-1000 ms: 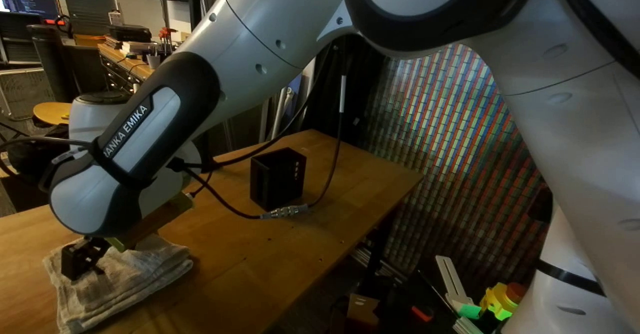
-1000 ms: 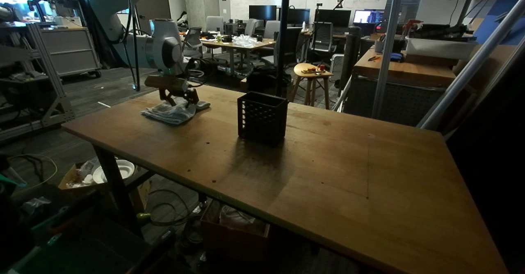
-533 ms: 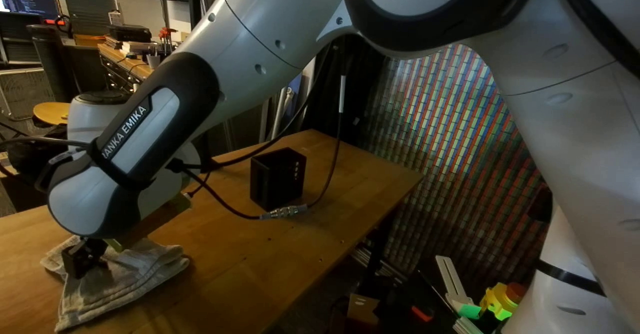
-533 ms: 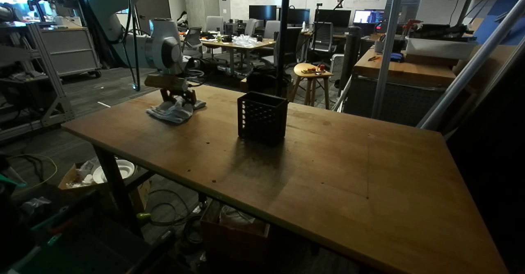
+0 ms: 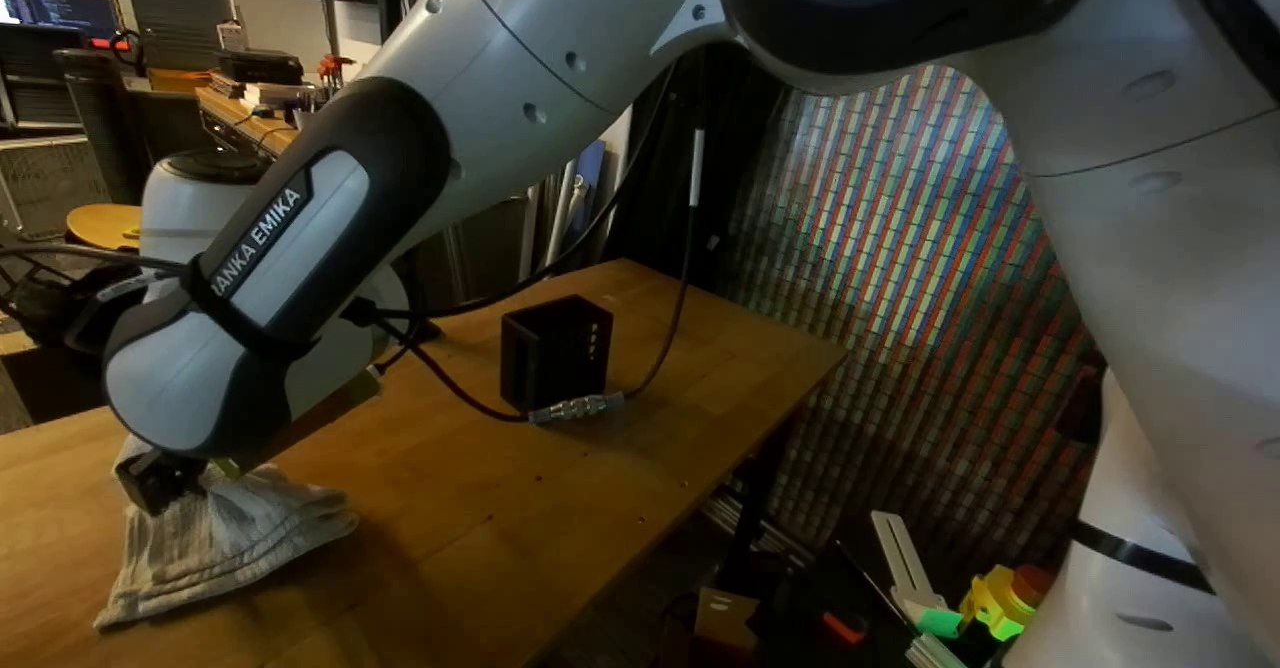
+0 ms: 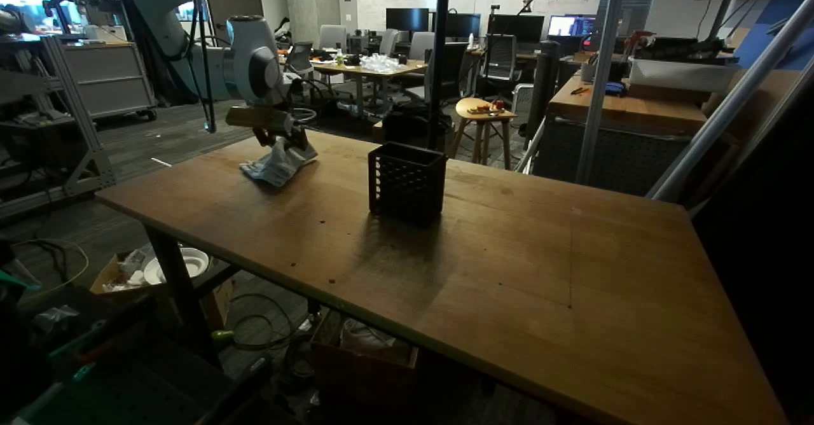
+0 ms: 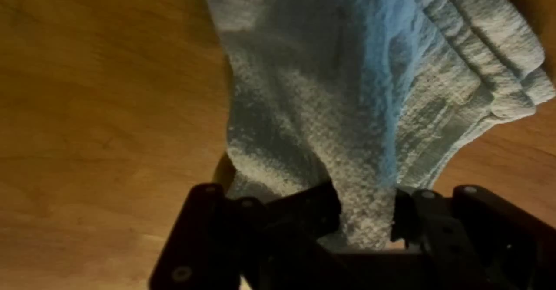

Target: Put the towel in the box

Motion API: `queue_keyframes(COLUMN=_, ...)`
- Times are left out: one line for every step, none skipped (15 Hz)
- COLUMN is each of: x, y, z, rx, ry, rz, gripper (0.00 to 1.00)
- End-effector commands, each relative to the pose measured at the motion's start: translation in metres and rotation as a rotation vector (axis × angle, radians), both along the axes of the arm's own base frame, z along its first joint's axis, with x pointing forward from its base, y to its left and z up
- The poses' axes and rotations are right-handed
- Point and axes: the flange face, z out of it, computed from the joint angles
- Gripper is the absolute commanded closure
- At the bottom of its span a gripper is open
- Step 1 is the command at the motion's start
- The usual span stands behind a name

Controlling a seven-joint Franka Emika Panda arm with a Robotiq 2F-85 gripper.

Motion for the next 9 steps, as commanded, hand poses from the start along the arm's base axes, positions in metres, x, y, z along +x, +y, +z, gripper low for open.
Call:
queue_keyframes(x=-0.013, y=-0.033, z=0.048, rx=-0.035, ry=-0.068, rz=-0.058, gripper=0.92)
queue_keyframes(x=-0.016, y=-0.045, z=0.059, rx=-0.049, ry=-0.075, rz=-0.076, gripper=0.93)
queue_keyframes(x=-0.019, y=-0.057, z=0.066, rx=-0.066, ry=-0.079, rz=-0.095, gripper=0.93)
queue_keyframes(x=-0.022, y=-0.070, z=0.075, rx=-0.079, ry=-0.084, rz=-0.115, gripper=0.93)
queue_keyframes(x=-0.026, y=-0.083, z=0.085, rx=-0.093, ry=-0.092, rz=-0.132, gripper=0.94)
queue_keyframes(x=-0.029, y=-0.094, z=0.092, rx=-0.106, ry=-0.096, rz=-0.147, gripper=0.92)
queue_keyframes(x=-0.031, y=-0.104, z=0.100, rx=-0.120, ry=-0.100, rz=-0.158, gripper=0.93)
queue_keyframes(x=-0.034, y=-0.114, z=0.109, rx=-0.131, ry=-0.104, rz=-0.170, gripper=0.91)
queue_keyframes(x=-0.036, y=-0.123, z=0.117, rx=-0.142, ry=-0.108, rz=-0.183, gripper=0.92)
